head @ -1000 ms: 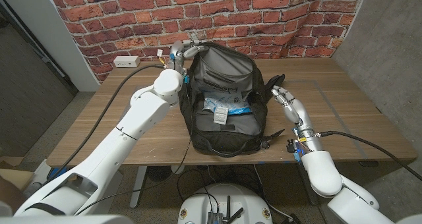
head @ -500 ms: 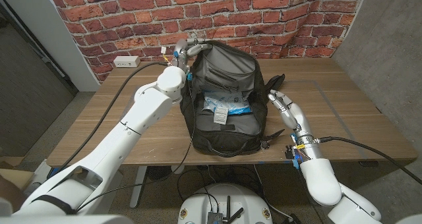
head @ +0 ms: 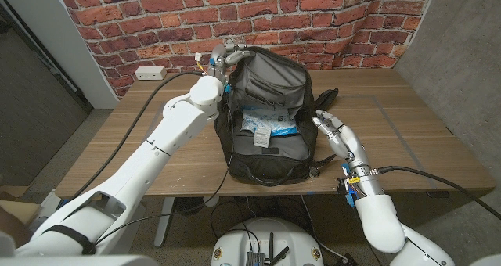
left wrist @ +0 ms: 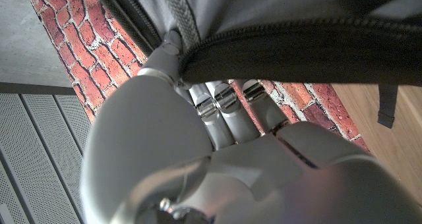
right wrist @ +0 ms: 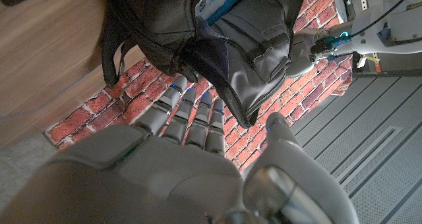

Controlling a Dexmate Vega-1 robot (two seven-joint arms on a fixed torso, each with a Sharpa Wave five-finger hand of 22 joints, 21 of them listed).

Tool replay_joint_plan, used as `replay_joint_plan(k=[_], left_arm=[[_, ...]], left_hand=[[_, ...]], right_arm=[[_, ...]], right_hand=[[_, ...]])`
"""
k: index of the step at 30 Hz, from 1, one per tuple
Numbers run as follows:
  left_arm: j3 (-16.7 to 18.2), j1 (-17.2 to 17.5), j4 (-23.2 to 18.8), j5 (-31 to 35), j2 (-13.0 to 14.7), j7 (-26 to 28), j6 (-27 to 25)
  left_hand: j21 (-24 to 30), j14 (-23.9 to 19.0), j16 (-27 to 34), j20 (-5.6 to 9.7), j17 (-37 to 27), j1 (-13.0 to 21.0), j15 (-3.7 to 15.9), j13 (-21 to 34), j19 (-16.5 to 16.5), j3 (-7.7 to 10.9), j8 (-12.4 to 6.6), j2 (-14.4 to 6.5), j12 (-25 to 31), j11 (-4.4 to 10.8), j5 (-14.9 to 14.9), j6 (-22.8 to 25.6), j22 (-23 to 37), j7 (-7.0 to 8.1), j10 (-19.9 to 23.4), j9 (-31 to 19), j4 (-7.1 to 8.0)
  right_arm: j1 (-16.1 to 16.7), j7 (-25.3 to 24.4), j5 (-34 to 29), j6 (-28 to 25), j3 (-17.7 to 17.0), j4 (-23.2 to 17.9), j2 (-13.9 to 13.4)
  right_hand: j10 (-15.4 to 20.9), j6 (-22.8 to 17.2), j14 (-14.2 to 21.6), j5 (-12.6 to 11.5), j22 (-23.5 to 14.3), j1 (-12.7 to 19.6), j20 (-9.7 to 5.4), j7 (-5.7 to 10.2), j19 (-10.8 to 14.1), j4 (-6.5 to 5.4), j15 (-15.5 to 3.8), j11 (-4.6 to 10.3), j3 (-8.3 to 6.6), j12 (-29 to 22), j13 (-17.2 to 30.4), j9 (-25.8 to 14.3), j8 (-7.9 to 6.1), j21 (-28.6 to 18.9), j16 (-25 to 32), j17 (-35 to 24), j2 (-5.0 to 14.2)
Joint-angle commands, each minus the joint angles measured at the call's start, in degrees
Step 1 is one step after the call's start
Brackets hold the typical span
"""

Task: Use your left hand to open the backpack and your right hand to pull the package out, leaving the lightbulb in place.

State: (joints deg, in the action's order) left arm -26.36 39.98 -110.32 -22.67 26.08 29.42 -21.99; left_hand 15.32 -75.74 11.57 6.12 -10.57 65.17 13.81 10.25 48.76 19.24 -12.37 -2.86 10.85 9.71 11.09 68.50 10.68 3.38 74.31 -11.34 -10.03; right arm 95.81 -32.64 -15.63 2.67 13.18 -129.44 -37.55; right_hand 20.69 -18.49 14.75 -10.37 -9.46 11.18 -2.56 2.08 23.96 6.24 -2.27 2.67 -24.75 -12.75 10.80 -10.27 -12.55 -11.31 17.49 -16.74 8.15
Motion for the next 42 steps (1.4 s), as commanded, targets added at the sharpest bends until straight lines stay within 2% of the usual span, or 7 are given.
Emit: replay_joint_plan(k=[1, 10, 16, 23, 27, 30, 42], left_arm=[[-0.3, -0.5, 1.0, -0.6, -0.5, 0.1, 0.0], [-0.2, -0.3, 1.2, -0.7, -0.4, 0.2, 0.4], [0.1, 0.1, 1.3, -1.0, -0.4, 0.3, 0.9], [0.4, 0.4, 1.3, -1.2, -0.2, 0.5, 1.2], [0.6, 0.6, 1.5, -1.4, -0.2, 0.4, 1.8], [0.7, 0.7, 1.6, -1.5, -0.2, 0.4, 2.1], [1.7, 1.8, 1.4, -2.2, -0.1, 1.0, 3.1]], left_hand=[[-0.2, -0.4, 0.3, 5.71, -0.1, 0.1, 0.01, 0.6, 0.4, 0.6, -0.06, -0.5, 0.4, 0.04, 0.4, 0.5, 0.0, -0.46, 0.9, -0.2, 0.19], [-0.2, -0.6, 0.3, 5.7, -0.1, 0.1, 0.01, 0.6, 0.5, 0.6, -0.01, -0.5, 0.3, 0.14, 0.4, 0.4, 0.0, -0.43, 0.7, -0.3, 0.2], [-0.3, -0.6, 0.3, 5.7, -0.1, 0.0, 0.0, 0.6, 0.5, 0.61, 0.04, -0.6, 0.3, 0.12, 0.4, 0.3, 0.0, -0.47, 0.7, -0.3, 0.23], [-0.3, -0.7, 0.4, 5.68, -0.2, 0.0, 0.01, 0.6, 0.6, 0.58, 0.07, -0.5, 0.3, 0.17, 0.4, 0.2, 0.0, -0.47, 0.8, -0.3, 0.21], [-0.3, -0.8, 0.4, 5.68, -0.2, 0.0, 0.01, 0.6, 0.6, 0.58, 0.05, -0.5, 0.3, 0.17, 0.4, 0.2, 0.0, -0.49, 0.8, -0.3, 0.21], [-0.3, -0.8, 0.4, 5.67, -0.2, 0.0, 0.01, 0.6, 0.7, 0.58, 0.06, -0.5, 0.3, -0.02, 0.4, 0.2, 0.0, -0.51, 0.8, -0.3, 0.21], [-0.3, -0.8, 0.3, 5.68, -0.2, 0.0, 0.01, 0.6, 0.7, 0.56, 0.06, -0.5, 0.3, 0.08, 0.4, 0.2, 0.0, -0.47, 0.8, -0.3, 0.19]], right_arm=[[-0.1, 2.8, -5.2, -2.9, 0.7, -2.2, -2.5], [-1.5, 5.3, -8.9, -6.1, 1.7, -3.8, -4.5], [-2.6, 7.1, -10.9, -8.1, 2.4, -4.8, -5.8], [-4.3, 9.6, -13.1, -11.2, 3.7, -6.0, -7.2], [-5.2, 11.2, -15.4, -13.5, 4.3, -7.2, -8.5], [-5.8, 12.2, -16.4, -14.7, 4.9, -7.7, -9.1], [-9.4, 17.5, -21.7, -20.6, 8.3, -10.4, -11.1]], right_hand=[[0.6, -0.9, 1.7, 0.0, -0.2, 1.2, -1.47, 0.37, 1.4, 0.54, -3.74, 0.88, -0.37, -0.1, 0.3, -0.3, -0.45, -0.6, 0.9, -0.3, 0.5], [1.1, -1.1, 2.5, 0.1, -0.2, 1.8, -1.73, 0.93, 2.1, 0.93, -4.01, 0.99, -0.62, 0.0, 0.3, -0.3, -0.24, -0.6, 1.4, -0.6, 0.67], [1.3, -0.5, 3.1, 0.1, -0.2, 2.5, -1.67, 2.14, 2.2, 1.6, -4.01, 1.03, -0.73, 0.1, 0.3, -0.3, 0.23, -0.5, 1.6, -0.6, 0.28], [1.4, -0.4, 3.3, 0.1, -0.2, 3.5, -1.93, 2.22, 2.3, 2.07, -4.37, 1.25, -1.21, 0.2, 0.3, -0.3, 0.44, -0.3, 1.7, -0.7, 0.74], [1.5, 0.2, 3.2, 0.0, -0.2, 5.0, -2.02, 2.95, 2.3, 2.98, -4.55, 1.41, -1.86, 0.3, 0.3, -0.3, 0.8, -0.2, 1.7, -0.6, 0.78], [1.4, 0.2, 3.3, -0.1, -0.2, 6.7, -2.08, 4.41, 2.3, 3.96, -4.61, 1.53, -2.38, 0.5, 0.3, -0.2, 0.95, -0.1, 1.6, -0.4, 0.19], [1.6, 0.5, 3.9, -0.6, -0.1, 12.0, -2.62, 4.93, 2.5, 5.19, -5.77, 2.72, -3.82, 0.8, 0.3, -0.2, 1.11, 0.2, 1.4, 0.3, -1.38]])
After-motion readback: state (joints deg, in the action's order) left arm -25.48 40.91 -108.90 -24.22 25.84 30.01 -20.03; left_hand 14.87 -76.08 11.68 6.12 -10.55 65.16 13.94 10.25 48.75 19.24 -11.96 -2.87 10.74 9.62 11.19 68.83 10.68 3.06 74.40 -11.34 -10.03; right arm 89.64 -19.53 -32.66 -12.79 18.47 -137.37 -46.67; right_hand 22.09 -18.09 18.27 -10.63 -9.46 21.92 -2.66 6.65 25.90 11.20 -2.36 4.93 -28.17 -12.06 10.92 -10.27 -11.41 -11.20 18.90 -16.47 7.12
